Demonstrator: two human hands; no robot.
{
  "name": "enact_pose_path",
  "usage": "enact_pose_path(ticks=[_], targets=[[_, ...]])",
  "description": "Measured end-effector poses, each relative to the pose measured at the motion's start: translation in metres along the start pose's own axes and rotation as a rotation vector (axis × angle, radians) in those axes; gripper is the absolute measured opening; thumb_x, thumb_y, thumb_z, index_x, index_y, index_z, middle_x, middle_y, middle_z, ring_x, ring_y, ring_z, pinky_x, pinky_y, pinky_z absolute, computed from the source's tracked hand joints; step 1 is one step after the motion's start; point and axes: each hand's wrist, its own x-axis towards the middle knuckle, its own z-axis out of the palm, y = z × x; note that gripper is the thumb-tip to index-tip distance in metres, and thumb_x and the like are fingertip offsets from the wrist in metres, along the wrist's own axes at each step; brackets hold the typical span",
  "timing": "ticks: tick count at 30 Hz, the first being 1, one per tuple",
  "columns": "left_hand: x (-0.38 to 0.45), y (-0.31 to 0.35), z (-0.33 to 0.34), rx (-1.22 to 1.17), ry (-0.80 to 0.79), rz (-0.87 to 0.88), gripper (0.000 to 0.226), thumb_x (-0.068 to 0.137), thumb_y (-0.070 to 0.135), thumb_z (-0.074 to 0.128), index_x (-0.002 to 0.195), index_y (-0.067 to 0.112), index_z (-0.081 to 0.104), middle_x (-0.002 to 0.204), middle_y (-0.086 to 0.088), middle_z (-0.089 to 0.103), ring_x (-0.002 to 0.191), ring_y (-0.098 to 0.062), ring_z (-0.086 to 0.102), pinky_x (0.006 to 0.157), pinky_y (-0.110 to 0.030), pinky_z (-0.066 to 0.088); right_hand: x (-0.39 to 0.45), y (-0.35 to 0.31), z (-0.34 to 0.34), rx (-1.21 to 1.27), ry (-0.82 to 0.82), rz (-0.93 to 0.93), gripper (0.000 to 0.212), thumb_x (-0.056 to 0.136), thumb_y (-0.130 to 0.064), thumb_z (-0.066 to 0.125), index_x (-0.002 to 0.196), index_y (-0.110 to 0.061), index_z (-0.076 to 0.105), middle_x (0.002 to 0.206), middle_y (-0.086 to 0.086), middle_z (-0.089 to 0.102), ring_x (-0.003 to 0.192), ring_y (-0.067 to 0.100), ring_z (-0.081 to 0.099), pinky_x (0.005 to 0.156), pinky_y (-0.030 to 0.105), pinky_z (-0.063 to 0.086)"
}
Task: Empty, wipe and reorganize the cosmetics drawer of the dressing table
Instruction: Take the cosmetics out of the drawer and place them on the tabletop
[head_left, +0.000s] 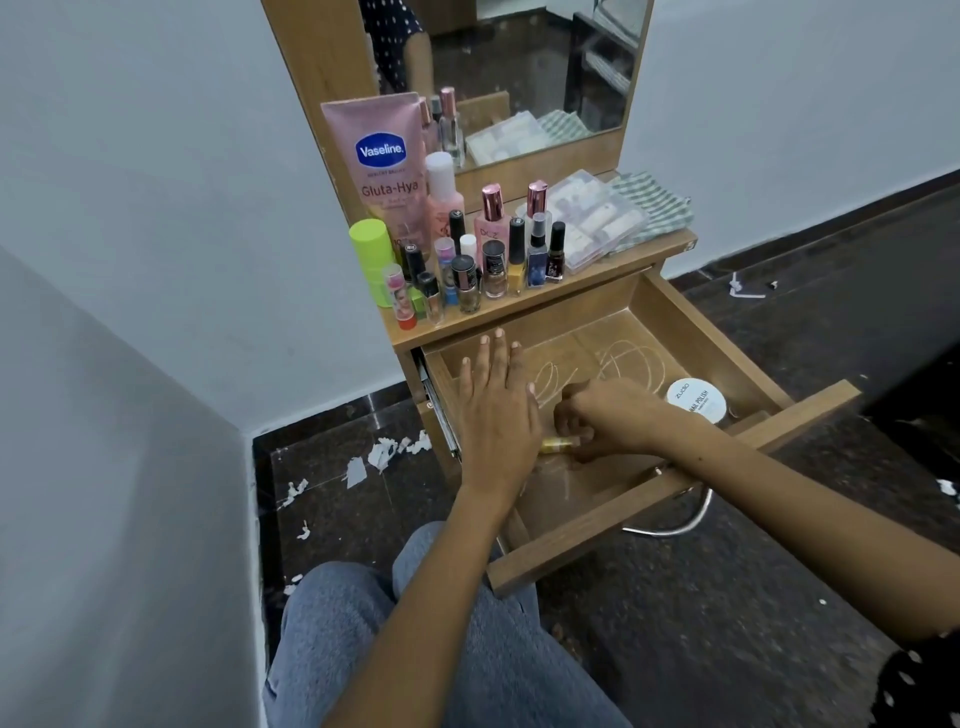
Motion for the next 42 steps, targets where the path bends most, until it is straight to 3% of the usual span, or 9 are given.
enact_pose_path(ticks=[5, 9, 12, 16, 19, 24, 29, 34, 42], targets=[[-0.001, 0.001, -0.007, -0.111, 0.028, 0.034, 0.041, 0.092, 0.012, 0.042, 0.132, 0.008, 0.052, 0.142, -0.010, 0.047, 0.135, -0.023, 0.039, 0.117, -0.043, 0.017, 0.003, -0.001, 0.000, 0.056, -0.013, 0.028, 0.018, 0.078, -0.026, 0.068, 0.096, -0.022, 0.065, 0.096, -0.007, 0.068, 0.092, 0.015, 0.062, 0.068, 0.027, 0.044], [-0.001, -0.001, -0.018, -0.289, 0.011, 0.054, 0.043, 0.082, 0.017, 0.034, 0.115, 0.013, 0.062, 0.116, -0.001, 0.065, 0.114, -0.014, 0.055, 0.113, -0.034, 0.018, -0.003, 0.008, -0.021, 0.378, 0.146, 0.093, 0.010, 0.077, -0.025, 0.073, 0.085, -0.023, 0.067, 0.086, -0.005, 0.066, 0.081, 0.013, 0.062, 0.070, 0.029, 0.051], [-0.002, -0.007, -0.026, -0.350, 0.036, 0.053, 0.034, 0.081, 0.021, 0.048, 0.110, 0.015, 0.065, 0.105, 0.002, 0.068, 0.103, -0.012, 0.058, 0.109, -0.033, 0.024, -0.008, 0.005, -0.045, 0.522, 0.346, 0.104, 0.011, 0.075, -0.025, 0.077, 0.082, -0.020, 0.070, 0.081, -0.009, 0.064, 0.075, 0.009, 0.060, 0.067, 0.027, 0.052], [-0.002, -0.015, -0.040, -0.348, 0.193, -0.006, 0.024, 0.086, 0.032, 0.065, 0.104, 0.016, 0.069, 0.099, 0.006, 0.071, 0.090, -0.008, 0.062, 0.091, -0.038, 0.042, -0.004, -0.024, -0.069, 0.789, 0.540, 0.069, 0.015, 0.075, -0.018, 0.079, 0.085, -0.012, 0.069, 0.081, -0.006, 0.066, 0.073, 0.005, 0.064, 0.063, 0.012, 0.053], [0.002, -0.019, -0.057, -0.427, 0.323, -0.108, 0.024, 0.088, 0.035, 0.064, 0.101, 0.016, 0.070, 0.094, 0.007, 0.071, 0.081, -0.006, 0.063, 0.074, -0.030, 0.049, 0.011, -0.048, -0.075, 0.935, 0.676, 0.024, 0.020, 0.073, -0.016, 0.081, 0.090, -0.012, 0.070, 0.083, -0.001, 0.068, 0.076, 0.008, 0.066, 0.069, 0.015, 0.055], [0.011, -0.035, -0.081, -0.576, 0.557, -0.334, 0.017, 0.085, 0.023, 0.072, 0.100, 0.016, 0.070, 0.091, 0.011, 0.070, 0.085, 0.007, 0.063, 0.073, -0.010, 0.046, 0.025, -0.062, -0.057, 0.958, 0.860, 0.032, 0.021, 0.077, -0.017, 0.078, 0.096, -0.010, 0.070, 0.082, -0.004, 0.069, 0.076, 0.004, 0.066, 0.071, 0.011, 0.052], [0.024, -0.058, -0.085, -0.585, 0.576, -0.458, 0.019, 0.083, 0.021, 0.073, 0.101, 0.016, 0.070, 0.093, 0.012, 0.070, 0.093, 0.003, 0.065, 0.083, -0.021, 0.053, 0.022, -0.052, -0.016, 0.794, 0.800, 0.105, 0.009, 0.081, -0.016, 0.073, 0.090, -0.015, 0.071, 0.081, -0.007, 0.068, 0.075, 0.001, 0.064, 0.067, 0.014, 0.052], [0.023, -0.062, -0.077, -0.518, 0.525, -0.484, 0.023, 0.084, 0.021, 0.073, 0.106, 0.014, 0.070, 0.098, 0.005, 0.072, 0.095, 0.000, 0.065, 0.083, -0.013, 0.050, 0.025, -0.052, -0.013, 0.802, 0.780, 0.129, 0.003, 0.083, -0.018, 0.071, 0.086, -0.020, 0.071, 0.077, -0.014, 0.066, 0.073, -0.002, 0.063, 0.064, 0.007, 0.047], [0.031, -0.062, -0.073, -0.517, 0.522, -0.488, 0.023, 0.085, 0.019, 0.072, 0.107, 0.011, 0.069, 0.100, 0.003, 0.072, 0.096, -0.002, 0.066, 0.083, -0.017, 0.052, 0.027, -0.049, -0.004, 0.767, 0.708, 0.150, 0.001, 0.083, -0.025, 0.070, 0.084, -0.025, 0.071, 0.076, -0.013, 0.069, 0.070, -0.001, 0.065, 0.068, 0.027, 0.057]])
